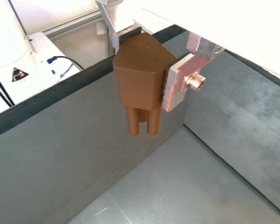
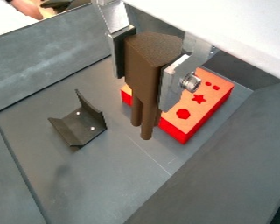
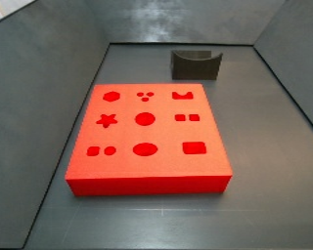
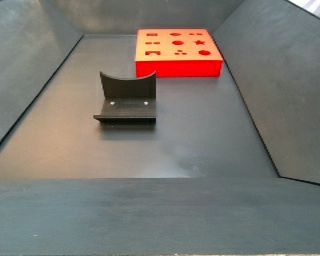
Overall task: Pick up the 3 prong object. Move up. Move to above the board. Insert the 3 prong object.
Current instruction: Move to above the board.
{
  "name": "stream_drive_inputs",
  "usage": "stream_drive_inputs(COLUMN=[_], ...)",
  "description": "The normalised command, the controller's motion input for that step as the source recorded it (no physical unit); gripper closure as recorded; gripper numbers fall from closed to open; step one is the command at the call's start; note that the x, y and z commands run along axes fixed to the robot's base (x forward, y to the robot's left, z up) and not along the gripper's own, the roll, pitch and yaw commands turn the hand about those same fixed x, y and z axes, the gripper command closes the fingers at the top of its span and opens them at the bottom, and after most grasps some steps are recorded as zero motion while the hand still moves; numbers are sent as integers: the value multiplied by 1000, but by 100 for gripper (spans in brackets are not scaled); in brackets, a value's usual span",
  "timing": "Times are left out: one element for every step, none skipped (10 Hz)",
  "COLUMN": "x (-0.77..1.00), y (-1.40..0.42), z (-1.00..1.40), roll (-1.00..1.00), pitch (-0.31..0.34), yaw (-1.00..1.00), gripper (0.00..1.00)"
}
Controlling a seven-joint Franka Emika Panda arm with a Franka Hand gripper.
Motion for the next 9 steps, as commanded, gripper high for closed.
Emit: stream_drive_inputs(x=[-627,-626,-625,-625,-624,-624,-624,-624,-624], y=[17,17,18,18,18,18,18,18,18], z=[1,2,4,4,5,5,5,6,6], roll=[8,8,8,8,8,8,8,8,8], pitch=[54,53,52,52,52,52,52,52,52], yaw=[-15,-15,-15,-15,-15,-15,-15,-15,-15], gripper=[100,100,100,100,100,100,100,100,100])
